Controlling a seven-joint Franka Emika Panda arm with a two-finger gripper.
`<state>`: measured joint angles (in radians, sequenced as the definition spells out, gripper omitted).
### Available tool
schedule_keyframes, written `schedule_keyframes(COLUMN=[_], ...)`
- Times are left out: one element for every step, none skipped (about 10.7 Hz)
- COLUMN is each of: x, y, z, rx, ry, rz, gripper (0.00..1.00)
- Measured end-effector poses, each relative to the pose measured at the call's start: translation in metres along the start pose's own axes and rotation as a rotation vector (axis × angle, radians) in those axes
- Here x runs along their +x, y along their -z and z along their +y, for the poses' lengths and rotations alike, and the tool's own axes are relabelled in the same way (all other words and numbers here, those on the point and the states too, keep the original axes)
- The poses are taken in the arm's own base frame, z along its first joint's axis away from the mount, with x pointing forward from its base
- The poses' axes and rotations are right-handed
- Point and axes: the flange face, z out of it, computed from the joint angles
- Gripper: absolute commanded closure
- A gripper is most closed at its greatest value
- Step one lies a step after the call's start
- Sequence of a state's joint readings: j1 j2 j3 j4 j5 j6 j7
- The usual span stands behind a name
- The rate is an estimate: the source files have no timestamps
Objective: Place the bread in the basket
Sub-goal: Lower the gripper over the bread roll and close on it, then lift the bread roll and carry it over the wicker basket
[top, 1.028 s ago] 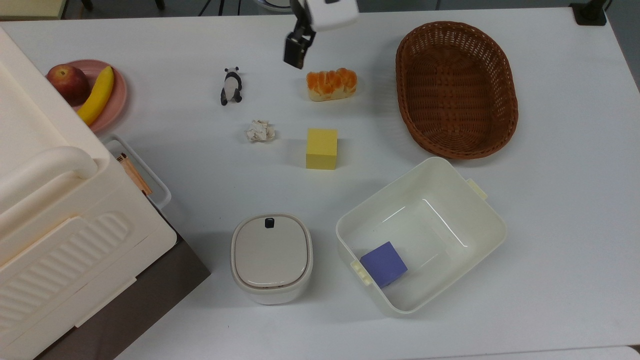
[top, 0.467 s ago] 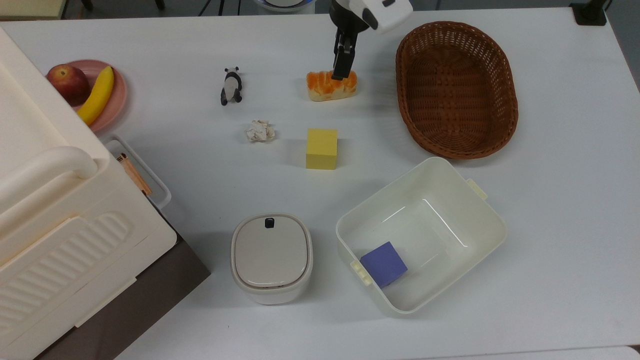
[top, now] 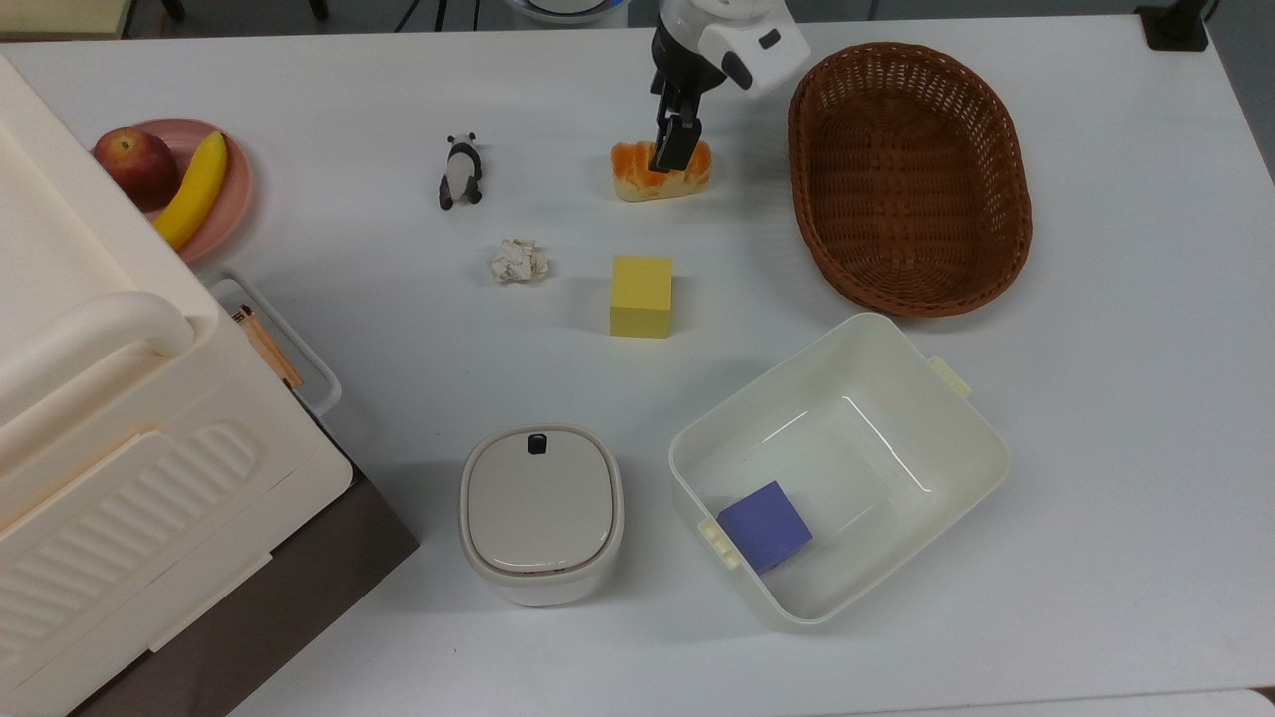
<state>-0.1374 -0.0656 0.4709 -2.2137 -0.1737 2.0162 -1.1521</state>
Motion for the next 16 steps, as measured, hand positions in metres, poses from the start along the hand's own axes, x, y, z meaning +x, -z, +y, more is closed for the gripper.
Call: schedule_keyframes(x=[0.0, 0.0, 0.001, 0.002, 0.004, 0.007, 0.014, 0.022, 0.032, 0.041, 0.045, 0.045, 0.043, 0.041, 0.039, 0.038], y=[-0.006, -0.011, -0.017, -0.023, -0.029, -0.035, -0.041, -0.048, -0.054, -0.059, -0.063, -0.066, -0.069, -0.073, -0.078, -0.082], z=[-0.001, -0.002, -0.002, -0.001, 0.0, 0.001, 0.0, -0.002, -0.004, -0.006, -0.007, -0.006, -0.004, 0.0, 0.004, 0.006], rx=[0.007, 0.017, 0.028, 0.038, 0.048, 0.061, 0.071, 0.076, 0.082, 0.086, 0.091, 0.094, 0.086, 0.065, 0.058, 0.057], ry=[0.007, 0.012, 0.017, 0.021, 0.024, 0.031, 0.048, 0.06, 0.062, 0.062, 0.063, 0.065, 0.072, 0.084, 0.09, 0.091], rz=[-0.011, -0.016, -0.016, -0.014, -0.012, -0.01, -0.016, -0.032, -0.042, -0.05, -0.056, -0.061, -0.07, -0.082, -0.087, -0.086], gripper=[0.0, 0.0, 0.0, 0.0, 0.0, 0.0, 0.0, 0.0, 0.0, 0.0, 0.09, 0.76, 0.87, 0.87, 0.87, 0.87])
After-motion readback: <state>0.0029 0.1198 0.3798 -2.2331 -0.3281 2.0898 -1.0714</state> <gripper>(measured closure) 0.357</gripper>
